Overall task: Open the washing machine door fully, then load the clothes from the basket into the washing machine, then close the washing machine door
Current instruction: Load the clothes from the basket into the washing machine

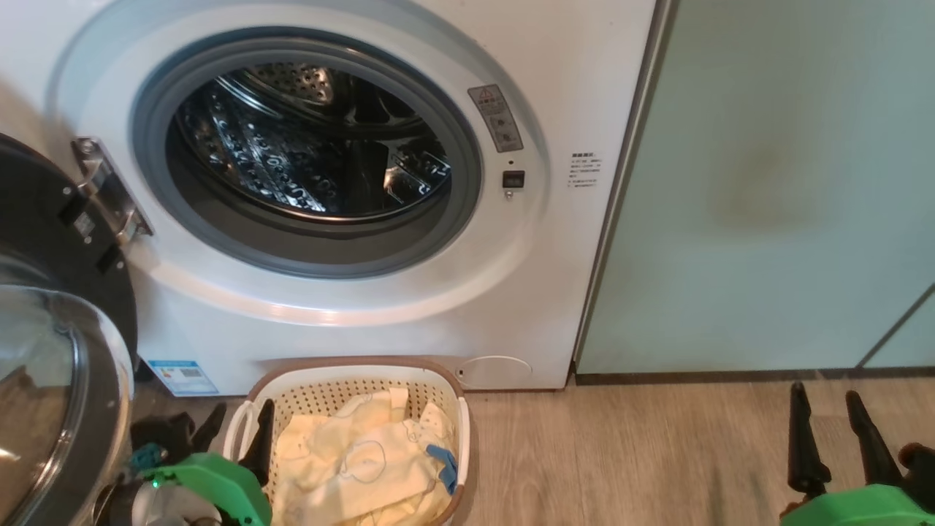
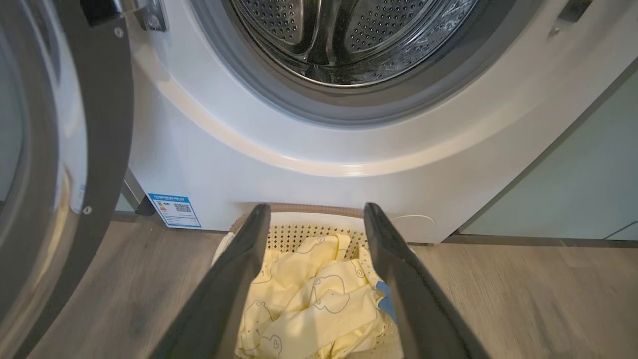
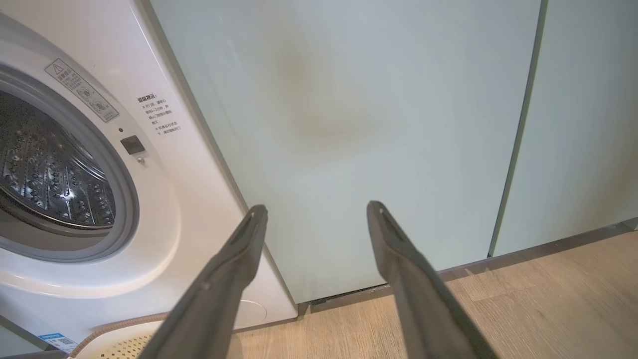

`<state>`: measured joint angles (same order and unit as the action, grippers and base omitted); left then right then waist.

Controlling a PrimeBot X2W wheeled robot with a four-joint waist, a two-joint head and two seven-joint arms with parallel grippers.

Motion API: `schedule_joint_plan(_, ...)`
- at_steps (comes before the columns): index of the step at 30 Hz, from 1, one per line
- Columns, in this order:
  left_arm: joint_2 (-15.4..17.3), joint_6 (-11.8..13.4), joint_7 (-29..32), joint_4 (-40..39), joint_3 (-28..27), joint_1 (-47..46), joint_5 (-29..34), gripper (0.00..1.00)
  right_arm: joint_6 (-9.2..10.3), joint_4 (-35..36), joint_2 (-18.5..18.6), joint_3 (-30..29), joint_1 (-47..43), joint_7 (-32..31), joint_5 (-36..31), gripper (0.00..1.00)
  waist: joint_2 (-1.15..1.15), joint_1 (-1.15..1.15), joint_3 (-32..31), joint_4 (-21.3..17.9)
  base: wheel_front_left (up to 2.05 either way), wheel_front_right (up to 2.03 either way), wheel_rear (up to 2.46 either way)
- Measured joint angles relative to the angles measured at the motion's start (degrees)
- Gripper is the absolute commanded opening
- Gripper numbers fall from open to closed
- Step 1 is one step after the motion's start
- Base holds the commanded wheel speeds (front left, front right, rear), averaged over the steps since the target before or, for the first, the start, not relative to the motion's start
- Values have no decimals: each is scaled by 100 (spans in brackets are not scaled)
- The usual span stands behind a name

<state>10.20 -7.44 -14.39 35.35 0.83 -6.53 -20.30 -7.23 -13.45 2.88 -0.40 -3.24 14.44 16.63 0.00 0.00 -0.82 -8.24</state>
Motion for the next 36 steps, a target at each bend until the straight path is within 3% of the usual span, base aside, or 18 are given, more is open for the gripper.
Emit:
schedule_joint_plan(16, 13, 0, 0, 1549, 390, -1125, -9, 100, 1, 84, 22, 147, 513, 1, 13, 100, 0, 1, 941, -332, 0, 0, 0)
schedule_joint_plan(26, 23, -1, 87, 2610, 1065, -2082, -420, 100, 0, 110, 20, 270, 992, 1, 54, 100, 0, 2, 1855, -652, 0, 0, 0)
schedule_joint_plan(36, 183, -1, 553, 3248, 1505, -2853, -902, 100, 1, 180, 11, 415, 1415, 1, 101, 100, 0, 1, 2702, -912, 0, 0, 0)
